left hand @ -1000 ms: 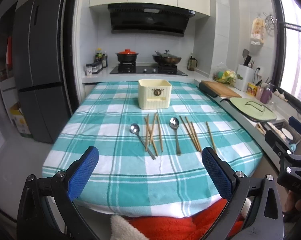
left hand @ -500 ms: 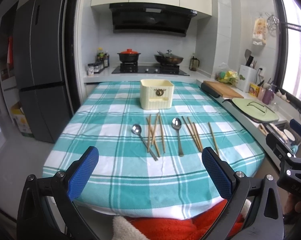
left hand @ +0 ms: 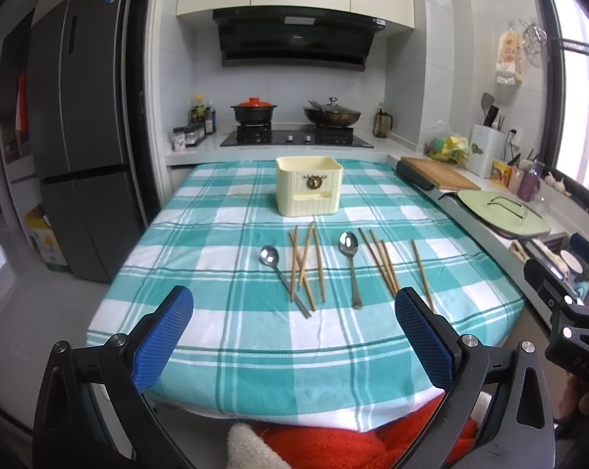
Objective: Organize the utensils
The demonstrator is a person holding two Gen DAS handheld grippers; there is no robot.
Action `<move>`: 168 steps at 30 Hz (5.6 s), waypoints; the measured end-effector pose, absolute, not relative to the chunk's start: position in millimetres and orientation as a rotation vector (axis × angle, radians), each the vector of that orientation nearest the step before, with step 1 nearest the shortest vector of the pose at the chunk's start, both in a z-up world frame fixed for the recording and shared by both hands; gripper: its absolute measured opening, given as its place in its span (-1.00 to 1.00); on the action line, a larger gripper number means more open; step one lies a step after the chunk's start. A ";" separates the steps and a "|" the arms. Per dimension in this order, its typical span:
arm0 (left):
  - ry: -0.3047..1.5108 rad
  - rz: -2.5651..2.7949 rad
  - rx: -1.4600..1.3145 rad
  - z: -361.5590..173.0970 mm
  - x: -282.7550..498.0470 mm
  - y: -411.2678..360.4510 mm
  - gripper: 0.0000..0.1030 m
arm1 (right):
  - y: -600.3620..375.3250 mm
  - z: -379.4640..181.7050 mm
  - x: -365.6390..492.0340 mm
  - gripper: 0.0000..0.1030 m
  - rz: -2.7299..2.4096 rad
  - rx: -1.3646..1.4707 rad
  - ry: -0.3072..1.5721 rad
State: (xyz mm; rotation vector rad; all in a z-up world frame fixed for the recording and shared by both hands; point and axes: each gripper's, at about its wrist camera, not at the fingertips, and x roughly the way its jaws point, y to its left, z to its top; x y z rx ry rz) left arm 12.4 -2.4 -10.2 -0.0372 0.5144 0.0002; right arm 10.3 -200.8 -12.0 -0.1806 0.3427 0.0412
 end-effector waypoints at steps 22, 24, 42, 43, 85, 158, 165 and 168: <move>0.604 0.009 -0.048 -26.5 50.3 1.2 0.99 | -202.6 -28.7 41.7 1.00 0.028 -0.159 0.399; 0.616 0.008 -0.049 -28.4 54.0 0.7 0.99 | -203.8 -30.4 45.1 1.00 0.023 -0.158 0.404; 0.784 0.079 -0.097 -69.9 129.2 36.5 0.99 | -235.1 -59.6 106.3 1.00 -0.073 -0.156 0.516; 0.791 0.089 -0.109 -72.9 139.6 42.5 0.99 | -234.8 -62.9 110.7 1.00 -0.070 -0.159 0.529; 1.078 0.112 -0.023 -201.0 296.7 70.4 0.99 | -282.5 -173.9 252.1 0.99 -0.034 -0.071 0.926; 0.556 -0.171 -0.097 56.8 328.7 88.7 -0.31 | -218.8 44.4 333.2 -0.87 0.311 -0.025 0.502; 0.503 -0.172 -0.102 103.1 399.6 78.3 -0.31 | -187.0 90.9 393.8 -0.87 0.348 -0.016 0.405; 0.482 -0.165 -0.116 110.5 430.6 72.0 -0.31 | -171.0 103.9 418.0 -0.87 0.367 -0.011 0.350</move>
